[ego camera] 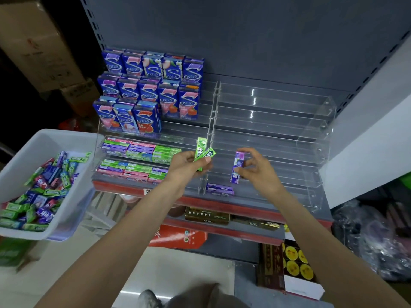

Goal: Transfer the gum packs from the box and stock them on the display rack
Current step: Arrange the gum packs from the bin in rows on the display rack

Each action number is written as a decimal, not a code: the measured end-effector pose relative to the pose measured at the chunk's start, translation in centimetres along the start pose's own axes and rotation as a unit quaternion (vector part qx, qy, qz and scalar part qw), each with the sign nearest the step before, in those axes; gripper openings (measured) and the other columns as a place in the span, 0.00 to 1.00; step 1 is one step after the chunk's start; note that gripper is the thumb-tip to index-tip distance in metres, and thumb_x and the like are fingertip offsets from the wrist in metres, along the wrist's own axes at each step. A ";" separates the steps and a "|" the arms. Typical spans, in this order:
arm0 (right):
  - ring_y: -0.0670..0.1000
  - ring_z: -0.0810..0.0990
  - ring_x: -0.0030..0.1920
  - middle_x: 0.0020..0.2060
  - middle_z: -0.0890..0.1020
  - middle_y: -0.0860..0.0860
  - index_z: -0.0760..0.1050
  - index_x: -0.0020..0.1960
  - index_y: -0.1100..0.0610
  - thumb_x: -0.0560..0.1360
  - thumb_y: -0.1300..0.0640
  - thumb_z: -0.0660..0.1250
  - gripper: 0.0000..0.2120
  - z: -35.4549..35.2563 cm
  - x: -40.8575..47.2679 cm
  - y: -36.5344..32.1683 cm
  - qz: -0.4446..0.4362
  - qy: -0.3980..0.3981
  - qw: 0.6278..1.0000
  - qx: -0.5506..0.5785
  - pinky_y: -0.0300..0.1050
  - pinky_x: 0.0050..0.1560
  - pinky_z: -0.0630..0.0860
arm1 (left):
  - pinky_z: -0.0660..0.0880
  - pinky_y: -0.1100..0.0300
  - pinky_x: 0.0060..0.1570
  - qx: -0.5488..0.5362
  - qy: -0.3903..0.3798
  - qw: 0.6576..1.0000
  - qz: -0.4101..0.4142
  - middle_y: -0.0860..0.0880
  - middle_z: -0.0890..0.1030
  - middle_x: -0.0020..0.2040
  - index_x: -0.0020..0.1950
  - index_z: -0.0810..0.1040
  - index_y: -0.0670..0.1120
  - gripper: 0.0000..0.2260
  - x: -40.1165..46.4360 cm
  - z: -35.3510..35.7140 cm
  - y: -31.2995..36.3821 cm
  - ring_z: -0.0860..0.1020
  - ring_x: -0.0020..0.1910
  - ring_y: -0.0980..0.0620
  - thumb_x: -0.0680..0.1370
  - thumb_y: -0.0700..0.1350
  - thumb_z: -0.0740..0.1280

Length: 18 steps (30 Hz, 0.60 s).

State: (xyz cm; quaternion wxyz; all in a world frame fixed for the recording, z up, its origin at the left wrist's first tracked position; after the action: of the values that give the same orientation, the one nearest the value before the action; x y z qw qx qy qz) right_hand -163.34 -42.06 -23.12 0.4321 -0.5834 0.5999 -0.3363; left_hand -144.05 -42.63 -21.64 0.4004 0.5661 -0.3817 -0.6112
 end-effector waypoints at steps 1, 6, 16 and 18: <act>0.50 0.80 0.43 0.40 0.80 0.53 0.71 0.57 0.47 0.73 0.63 0.70 0.18 -0.3 -0.1 0.4 0.002 0.030 1.000 -0.002 0.45 0.47 0.78 | 0.80 0.65 0.43 0.000 0.000 1.000 -0.002 0.41 0.83 0.51 0.50 0.77 0.38 0.05 0.0 -0.1 -0.1 0.83 0.45 0.49 0.75 0.37 0.69; 0.51 0.79 0.42 0.43 0.79 0.53 0.71 0.48 0.54 0.73 0.66 0.69 0.11 -0.2 -0.6 2.7 0.018 0.089 0.994 -0.059 0.31 0.39 0.71 | 0.79 0.67 0.41 -0.016 -0.002 1.000 -0.015 0.40 0.82 0.52 0.51 0.76 0.37 0.07 -0.1 -0.4 -0.5 0.84 0.42 0.51 0.75 0.36 0.69; 0.50 0.79 0.45 0.44 0.79 0.52 0.74 0.52 0.61 0.74 0.63 0.68 0.08 1.9 -1.5 4.0 0.042 0.108 0.984 -0.132 0.36 0.46 0.73 | 0.79 0.67 0.40 -0.016 -0.003 1.000 -0.024 0.42 0.83 0.50 0.52 0.75 0.38 0.08 0.0 -1.1 -0.5 0.84 0.43 0.52 0.75 0.36 0.69; 0.48 0.78 0.44 0.43 0.78 0.52 0.75 0.52 0.61 0.74 0.63 0.68 0.08 2.5 -1.6 4.4 0.053 0.093 0.982 -0.156 0.35 0.45 0.74 | 0.79 0.67 0.41 -0.006 -0.008 1.000 -0.025 0.42 0.83 0.50 0.55 0.76 0.37 0.11 0.1 -1.3 -0.7 0.84 0.44 0.53 0.75 0.37 0.69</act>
State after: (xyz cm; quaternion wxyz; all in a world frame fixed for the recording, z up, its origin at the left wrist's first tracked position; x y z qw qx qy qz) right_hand -162.93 -39.80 -27.89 0.2951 -0.5771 0.7128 -0.2679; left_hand -142.82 -42.49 -22.43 0.3855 0.5678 -0.3668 -0.6281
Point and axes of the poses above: each hand's wrist, its own x-axis towards the middle knuckle, its own z-axis out of the palm, y = z × x, the point moved 3 cm from there along x, towards the middle knuckle
